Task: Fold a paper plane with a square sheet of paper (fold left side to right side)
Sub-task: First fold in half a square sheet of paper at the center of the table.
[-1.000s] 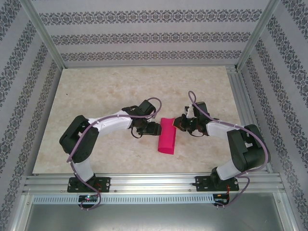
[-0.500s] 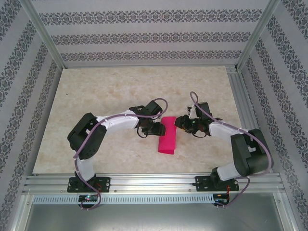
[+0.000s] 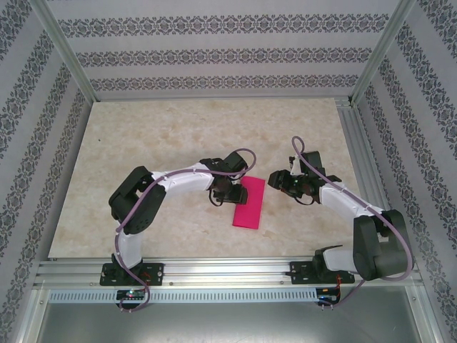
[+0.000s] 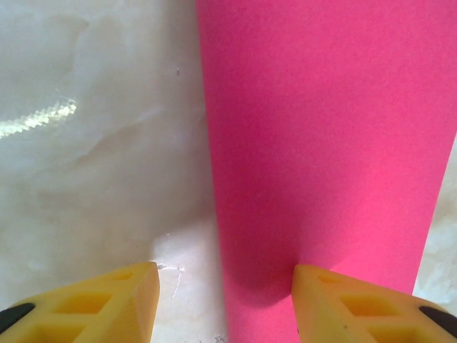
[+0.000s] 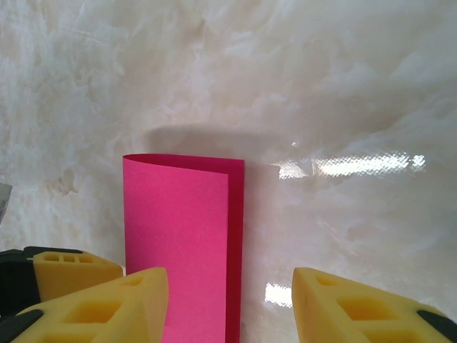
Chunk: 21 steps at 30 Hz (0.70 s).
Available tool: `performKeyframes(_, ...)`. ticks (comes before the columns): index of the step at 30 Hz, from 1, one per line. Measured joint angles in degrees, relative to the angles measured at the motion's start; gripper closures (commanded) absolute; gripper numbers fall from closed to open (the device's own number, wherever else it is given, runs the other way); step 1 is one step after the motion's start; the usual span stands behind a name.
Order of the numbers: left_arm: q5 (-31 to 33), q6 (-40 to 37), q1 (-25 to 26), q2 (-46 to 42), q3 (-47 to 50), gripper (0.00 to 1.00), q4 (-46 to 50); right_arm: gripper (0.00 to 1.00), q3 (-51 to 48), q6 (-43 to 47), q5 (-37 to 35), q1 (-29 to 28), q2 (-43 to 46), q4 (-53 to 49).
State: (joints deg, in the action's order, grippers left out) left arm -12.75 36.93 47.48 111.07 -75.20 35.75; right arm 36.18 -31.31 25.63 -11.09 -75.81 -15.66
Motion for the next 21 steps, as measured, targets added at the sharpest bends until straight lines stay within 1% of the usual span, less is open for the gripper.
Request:
performKeyframes(17,1.8,0.2,0.1,1.6,-0.5,0.46,1.6,0.5,0.0,0.0,-0.1,0.0,0.0,-0.3)
performKeyframes(21,1.9,1.0,0.1,1.7,-0.6,0.5,1.8,0.5,0.0,0.0,-0.1,0.0,0.0,-0.3)
